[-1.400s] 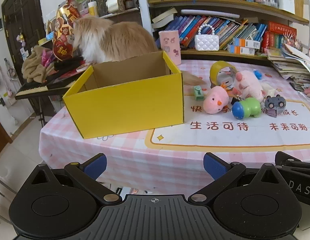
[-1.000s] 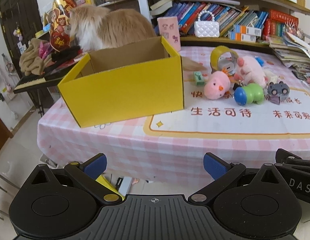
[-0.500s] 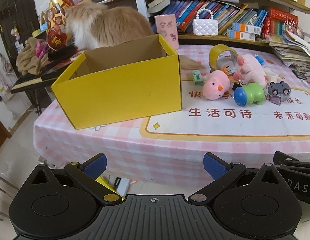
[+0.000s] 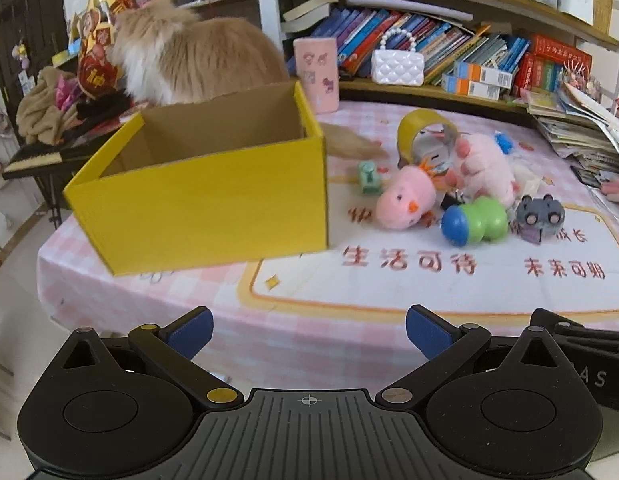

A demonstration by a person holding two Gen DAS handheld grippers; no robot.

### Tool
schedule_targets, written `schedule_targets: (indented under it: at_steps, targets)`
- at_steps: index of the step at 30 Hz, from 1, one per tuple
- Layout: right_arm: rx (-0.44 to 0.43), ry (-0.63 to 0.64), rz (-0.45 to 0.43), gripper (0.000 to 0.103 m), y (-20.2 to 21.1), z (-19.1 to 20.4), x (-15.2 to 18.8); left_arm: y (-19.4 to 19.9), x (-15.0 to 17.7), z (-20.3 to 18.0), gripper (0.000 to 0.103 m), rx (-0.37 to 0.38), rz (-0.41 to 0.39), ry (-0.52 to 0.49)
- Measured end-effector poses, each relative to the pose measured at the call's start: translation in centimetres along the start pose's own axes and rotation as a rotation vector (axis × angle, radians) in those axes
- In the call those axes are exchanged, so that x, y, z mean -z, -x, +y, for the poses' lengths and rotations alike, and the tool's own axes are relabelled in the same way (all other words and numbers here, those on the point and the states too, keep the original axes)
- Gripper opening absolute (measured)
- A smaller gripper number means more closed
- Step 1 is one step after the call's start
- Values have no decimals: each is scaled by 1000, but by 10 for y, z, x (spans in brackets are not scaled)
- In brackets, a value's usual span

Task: Organize objects
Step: 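Move both tools toward the toys beside the yellow box, then grasp the grey toy car with the right tool while the left tool grasps the green peanut toy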

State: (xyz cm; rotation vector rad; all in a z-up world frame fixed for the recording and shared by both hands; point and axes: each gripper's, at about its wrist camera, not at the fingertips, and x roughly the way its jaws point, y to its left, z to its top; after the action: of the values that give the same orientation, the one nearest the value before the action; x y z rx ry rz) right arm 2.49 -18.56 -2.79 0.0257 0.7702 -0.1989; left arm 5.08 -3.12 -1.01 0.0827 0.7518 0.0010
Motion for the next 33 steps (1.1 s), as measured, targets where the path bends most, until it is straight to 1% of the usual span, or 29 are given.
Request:
schedule_targets:
  at_steps: [4, 5, 6, 9, 11, 15, 17, 19, 22, 23, 24, 26, 29, 32, 33]
  targets:
    - [-42, -1, -5, 101, -12, -13, -12, -2, -10, -12, 103, -10, -32, 32]
    - [-55, 2, -9, 98, -15, -16, -14, -4, -12, -14, 103, -2, -30, 40]
    - [-72, 4, -13, 96, -19, -20, -17, -6, -14, -17, 103, 11, -26, 46]
    - [-98, -7, -25, 95, -29, -31, -27, -14, -21, -22, 103, 76, -9, 78]
    - [-107, -13, -40, 94, -36, -40, -35, -18, -22, -27, 103, 89, -12, 92]
    - [-112, -31, -36, 89, -53, -54, -48, -21, -23, -39, 103, 84, -62, 99]
    - [-121, -52, -9, 86, -63, -61, -55, -23, -25, -43, 103, 83, -54, 100]
    - [-122, -59, -8, 85, -74, -67, -61, -27, -28, -47, 103, 90, -41, 95]
    - [-137, -38, -20, 85, -91, -70, -69, -31, -32, -49, 103, 74, -39, 108]
    - [-148, -38, -21, 80, -99, -72, -73, -33, -33, -50, 103, 70, -37, 117]
    - [-157, -38, -20, 72, -105, -73, -75, -35, -35, -50, 103, 68, -34, 123]
    - [-151, -24, 5, 65, -120, -71, -80, -38, -37, -52, 103, 68, -25, 122]
    - [-176, -1, 24, 65, -138, -67, -87, -44, -39, -58, 103, 95, 1, 88]
    - [-186, 20, 32, 65, -150, -65, -91, -50, -42, -67, 103, 112, 9, 61]
    - [-191, 23, 34, 60, -153, -65, -92, -53, -43, -72, 102, 118, 12, 50]
